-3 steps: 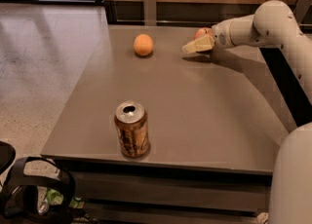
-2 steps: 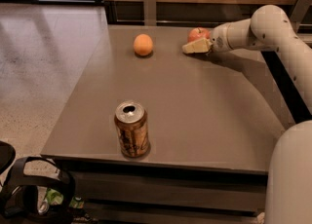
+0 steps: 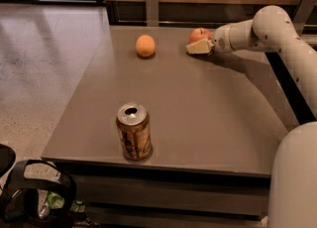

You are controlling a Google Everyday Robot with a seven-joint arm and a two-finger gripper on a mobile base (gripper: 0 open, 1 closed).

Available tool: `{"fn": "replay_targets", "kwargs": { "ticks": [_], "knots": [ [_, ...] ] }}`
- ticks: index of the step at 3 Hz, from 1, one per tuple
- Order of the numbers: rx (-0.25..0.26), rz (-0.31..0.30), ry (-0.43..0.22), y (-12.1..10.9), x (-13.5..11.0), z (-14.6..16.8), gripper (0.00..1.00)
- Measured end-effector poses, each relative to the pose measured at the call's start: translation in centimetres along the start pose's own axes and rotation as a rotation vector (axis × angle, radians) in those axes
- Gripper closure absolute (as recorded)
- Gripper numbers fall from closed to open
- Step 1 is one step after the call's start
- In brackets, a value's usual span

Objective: Move apple near orange can

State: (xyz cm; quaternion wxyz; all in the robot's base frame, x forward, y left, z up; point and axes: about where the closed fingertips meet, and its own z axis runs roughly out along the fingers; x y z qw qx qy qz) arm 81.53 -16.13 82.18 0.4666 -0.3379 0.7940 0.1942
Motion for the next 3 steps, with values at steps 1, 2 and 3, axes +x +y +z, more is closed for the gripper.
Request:
{"fn": "replay_targets", "kwargs": {
  "ticks": [1, 2, 3],
  "knots": [
    [-0.005, 0.0, 0.002, 0.2, 0.1, 0.3, 1.0],
    [-0.011, -0.018, 0.014, 0.2, -0.2, -0.1, 1.0],
    [0.003, -0.055, 0.045, 0.4, -0.6, -3.5, 1.0]
  ]
}}
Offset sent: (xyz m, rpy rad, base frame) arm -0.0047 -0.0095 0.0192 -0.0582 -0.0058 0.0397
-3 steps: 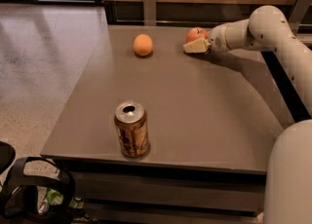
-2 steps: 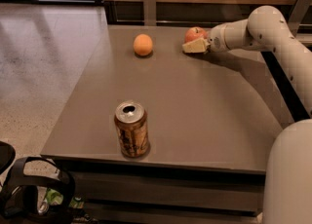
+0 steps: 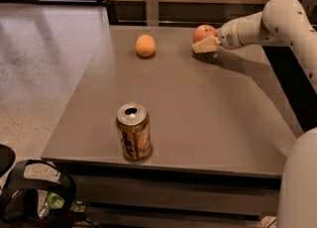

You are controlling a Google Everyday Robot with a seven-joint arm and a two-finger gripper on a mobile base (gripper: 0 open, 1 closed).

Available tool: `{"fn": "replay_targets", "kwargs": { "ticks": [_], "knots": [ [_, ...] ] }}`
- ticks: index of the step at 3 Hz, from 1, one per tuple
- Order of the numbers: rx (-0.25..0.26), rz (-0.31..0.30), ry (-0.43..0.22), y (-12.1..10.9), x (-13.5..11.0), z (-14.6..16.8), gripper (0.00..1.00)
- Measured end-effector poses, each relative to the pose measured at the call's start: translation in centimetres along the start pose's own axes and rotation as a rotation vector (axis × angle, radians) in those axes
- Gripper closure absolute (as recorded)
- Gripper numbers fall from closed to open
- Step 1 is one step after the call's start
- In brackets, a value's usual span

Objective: Move apple near orange can

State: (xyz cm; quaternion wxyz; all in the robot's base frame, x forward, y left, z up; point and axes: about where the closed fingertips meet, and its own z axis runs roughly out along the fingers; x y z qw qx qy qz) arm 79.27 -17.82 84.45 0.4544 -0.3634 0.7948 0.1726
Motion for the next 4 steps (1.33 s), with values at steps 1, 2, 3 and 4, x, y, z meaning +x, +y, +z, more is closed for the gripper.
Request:
{"fn": "replay_targets", "kwargs": {
  "ticks": [1, 2, 3, 4],
  "knots": [
    [0.023, -0.011, 0.017, 1.4, 0.3, -3.6, 1.0],
    [-0.002, -0.014, 0.006, 4.2, 1.3, -6.5, 1.0],
    [-0.078, -0.03, -0.048, 8.0, 1.6, -8.9, 1.0],
    [-0.149, -0.065, -0.102, 12.1, 1.1, -10.9, 1.0]
  ]
}}
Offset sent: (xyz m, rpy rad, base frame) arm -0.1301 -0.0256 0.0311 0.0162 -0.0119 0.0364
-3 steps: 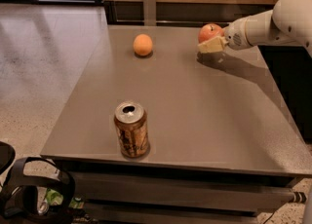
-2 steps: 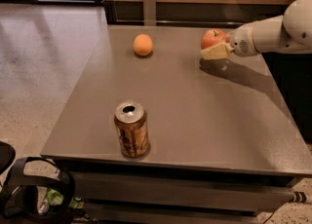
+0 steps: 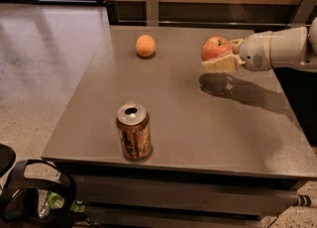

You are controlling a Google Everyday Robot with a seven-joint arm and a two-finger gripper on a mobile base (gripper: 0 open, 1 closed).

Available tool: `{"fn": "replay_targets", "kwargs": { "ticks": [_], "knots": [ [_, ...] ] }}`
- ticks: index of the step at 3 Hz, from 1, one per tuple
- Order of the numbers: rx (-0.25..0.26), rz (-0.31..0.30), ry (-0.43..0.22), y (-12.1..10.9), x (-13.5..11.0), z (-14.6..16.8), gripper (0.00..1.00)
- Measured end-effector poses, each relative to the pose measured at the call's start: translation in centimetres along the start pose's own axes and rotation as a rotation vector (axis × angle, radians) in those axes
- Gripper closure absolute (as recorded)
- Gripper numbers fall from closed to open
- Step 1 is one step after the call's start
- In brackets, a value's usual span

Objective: Move apple near orange can

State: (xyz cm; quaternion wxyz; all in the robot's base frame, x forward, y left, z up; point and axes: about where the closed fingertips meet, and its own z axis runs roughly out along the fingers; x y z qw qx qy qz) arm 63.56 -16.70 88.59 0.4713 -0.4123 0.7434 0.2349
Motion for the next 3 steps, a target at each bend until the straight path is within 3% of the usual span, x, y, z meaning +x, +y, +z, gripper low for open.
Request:
{"fn": "replay_targets", "kwargs": {
  "ticks": [1, 2, 3],
  "knots": [
    [-0.082, -0.051, -0.008, 4.5, -1.2, -0.9, 1.0],
    [-0.164, -0.092, 0.008, 7.4, -1.4, -1.0, 1.0],
    [-0.199, -0.095, 0.021, 8.3, -1.1, -1.0, 1.0]
  ]
}}
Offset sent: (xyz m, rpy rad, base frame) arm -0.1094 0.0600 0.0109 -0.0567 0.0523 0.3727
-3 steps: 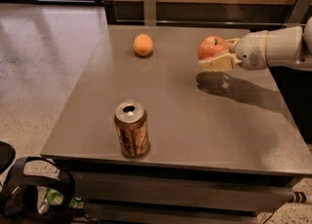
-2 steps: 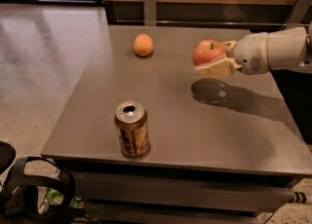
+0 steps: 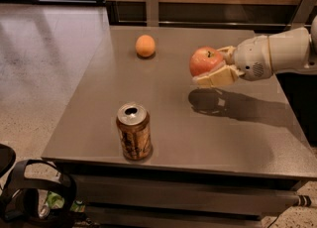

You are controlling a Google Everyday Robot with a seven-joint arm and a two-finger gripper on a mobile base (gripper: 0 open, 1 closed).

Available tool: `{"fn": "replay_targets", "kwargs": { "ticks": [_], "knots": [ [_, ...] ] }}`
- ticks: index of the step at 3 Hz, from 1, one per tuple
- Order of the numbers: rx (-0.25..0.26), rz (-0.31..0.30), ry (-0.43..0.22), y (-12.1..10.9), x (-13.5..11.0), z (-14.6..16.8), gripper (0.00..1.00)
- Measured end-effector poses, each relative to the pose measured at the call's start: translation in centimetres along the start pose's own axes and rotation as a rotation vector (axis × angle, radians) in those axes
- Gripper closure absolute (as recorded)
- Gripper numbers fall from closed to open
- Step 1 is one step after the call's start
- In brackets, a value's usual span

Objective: Move apple near orange can

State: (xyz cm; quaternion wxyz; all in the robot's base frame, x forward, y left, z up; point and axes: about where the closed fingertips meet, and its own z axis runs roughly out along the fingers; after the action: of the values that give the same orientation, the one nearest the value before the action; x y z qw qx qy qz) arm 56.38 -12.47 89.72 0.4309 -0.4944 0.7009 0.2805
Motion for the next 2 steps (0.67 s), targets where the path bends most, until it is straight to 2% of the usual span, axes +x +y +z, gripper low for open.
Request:
{"fn": "replay_targets", "kwargs": {
  "ticks": [1, 2],
  "knots": [
    [0.0, 0.0, 0.0, 0.0, 0.0, 0.01, 1.0],
    [-0.037, 0.002, 0.028, 0.14, 0.0, 0.55, 1.0]
  ]
}}
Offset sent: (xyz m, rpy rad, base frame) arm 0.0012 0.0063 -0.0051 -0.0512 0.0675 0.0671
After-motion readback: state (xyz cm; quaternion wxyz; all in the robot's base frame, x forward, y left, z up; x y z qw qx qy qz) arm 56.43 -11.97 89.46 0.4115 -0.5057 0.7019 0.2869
